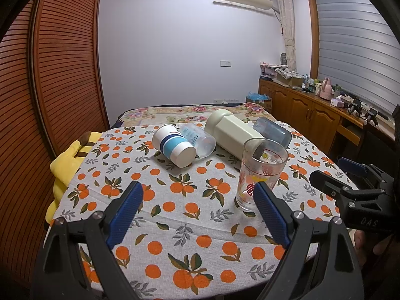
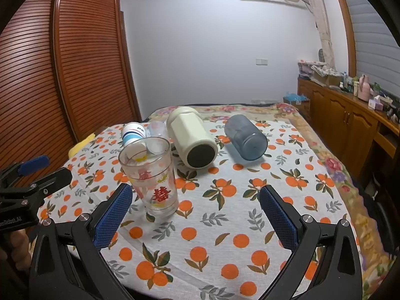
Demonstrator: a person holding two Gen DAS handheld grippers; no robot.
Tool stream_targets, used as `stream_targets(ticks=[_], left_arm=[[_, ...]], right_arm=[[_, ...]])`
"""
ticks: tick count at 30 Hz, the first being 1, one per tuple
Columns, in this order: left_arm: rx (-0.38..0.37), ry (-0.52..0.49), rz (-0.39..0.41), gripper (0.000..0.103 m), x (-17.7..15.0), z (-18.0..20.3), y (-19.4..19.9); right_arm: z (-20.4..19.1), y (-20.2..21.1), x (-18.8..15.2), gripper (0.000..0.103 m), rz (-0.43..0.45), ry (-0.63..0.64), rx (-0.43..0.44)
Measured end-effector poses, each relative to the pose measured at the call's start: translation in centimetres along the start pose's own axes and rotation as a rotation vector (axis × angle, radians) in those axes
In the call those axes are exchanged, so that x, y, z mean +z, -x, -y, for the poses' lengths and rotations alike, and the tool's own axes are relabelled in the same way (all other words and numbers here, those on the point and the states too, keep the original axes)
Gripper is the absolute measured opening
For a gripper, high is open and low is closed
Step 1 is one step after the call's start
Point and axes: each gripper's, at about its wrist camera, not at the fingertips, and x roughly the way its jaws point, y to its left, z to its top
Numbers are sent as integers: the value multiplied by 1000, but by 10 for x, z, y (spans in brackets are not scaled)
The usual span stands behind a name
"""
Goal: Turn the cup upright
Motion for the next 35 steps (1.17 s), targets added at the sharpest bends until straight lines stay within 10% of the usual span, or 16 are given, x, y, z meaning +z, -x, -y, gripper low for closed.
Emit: stream_targets(ticks=[35], left_arm=[[0,3,1,91,1,0,0]], right_arm=[[2,1,1,103,5,-5,-5]])
